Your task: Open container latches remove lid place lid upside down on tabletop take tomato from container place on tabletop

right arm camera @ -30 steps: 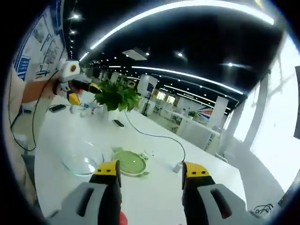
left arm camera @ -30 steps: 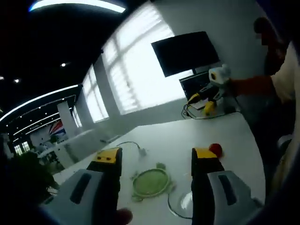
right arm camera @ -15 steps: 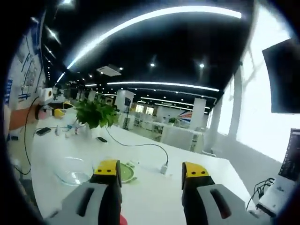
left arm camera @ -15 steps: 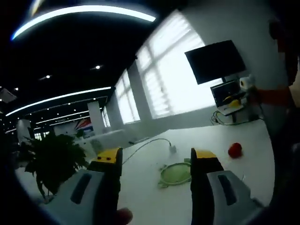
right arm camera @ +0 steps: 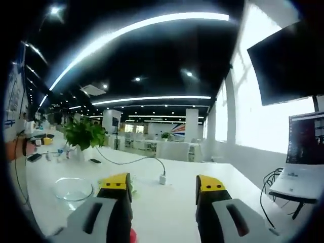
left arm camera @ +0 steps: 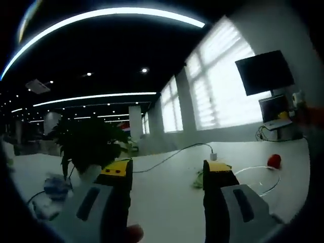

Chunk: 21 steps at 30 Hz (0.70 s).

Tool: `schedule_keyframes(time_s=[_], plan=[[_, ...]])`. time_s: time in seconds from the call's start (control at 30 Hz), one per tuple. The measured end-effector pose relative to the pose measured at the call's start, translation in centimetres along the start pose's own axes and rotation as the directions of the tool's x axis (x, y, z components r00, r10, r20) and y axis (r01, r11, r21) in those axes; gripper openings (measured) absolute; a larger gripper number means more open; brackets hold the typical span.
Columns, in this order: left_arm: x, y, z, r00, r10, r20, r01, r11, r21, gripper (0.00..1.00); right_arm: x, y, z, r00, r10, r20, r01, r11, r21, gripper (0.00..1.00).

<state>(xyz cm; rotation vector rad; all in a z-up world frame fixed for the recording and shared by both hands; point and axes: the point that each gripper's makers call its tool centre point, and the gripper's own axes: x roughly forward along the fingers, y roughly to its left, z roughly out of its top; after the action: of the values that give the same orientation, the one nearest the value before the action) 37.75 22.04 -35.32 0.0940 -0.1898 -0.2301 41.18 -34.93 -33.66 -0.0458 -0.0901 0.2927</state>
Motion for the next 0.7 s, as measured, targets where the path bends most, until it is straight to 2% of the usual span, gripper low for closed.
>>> schedule_keyframes(time_s=[0.23,0.37,0.4,0.47,0.57,0.7], plan=[[-1.9,0.3,-3.0,0.999,0.041,-0.031,-0.042,0.999,-0.021,0.52,-1.6,-0.4,-2.0,0.999,-0.052,0.004,0.052,0.997,0.065,0.45],[-3.0,1.1,-4.6,0.992,0.12,-0.046,-0.122,0.992,-0.026,0.52,-2.2,-0.7,-3.5,0.996,-0.094,-0.013,0.094,0.994,0.052,0.45],[-3.3,1.2,-5.1,0.989,0.138,-0.05,-0.14,0.989,-0.045,0.52,-2.5,-0.7,-4.1,0.993,-0.113,-0.024,0.115,0.989,0.089,0.45],[-3.7,1.5,-5.9,0.984,0.168,-0.058,-0.172,0.983,-0.071,0.52,-2.8,-0.5,-4.9,0.991,-0.132,-0.033,0.133,0.99,0.041,0.45],[-4.2,1.6,-6.8,0.981,0.178,-0.074,-0.184,0.979,-0.085,0.52,-2.8,-0.2,-6.1,0.989,-0.14,-0.044,0.142,0.989,0.048,0.45],[-4.7,1.6,-7.4,0.979,0.187,-0.085,-0.195,0.976,-0.096,0.52,-2.8,0.0,-8.0,0.987,-0.143,-0.071,0.148,0.986,0.071,0.45]])
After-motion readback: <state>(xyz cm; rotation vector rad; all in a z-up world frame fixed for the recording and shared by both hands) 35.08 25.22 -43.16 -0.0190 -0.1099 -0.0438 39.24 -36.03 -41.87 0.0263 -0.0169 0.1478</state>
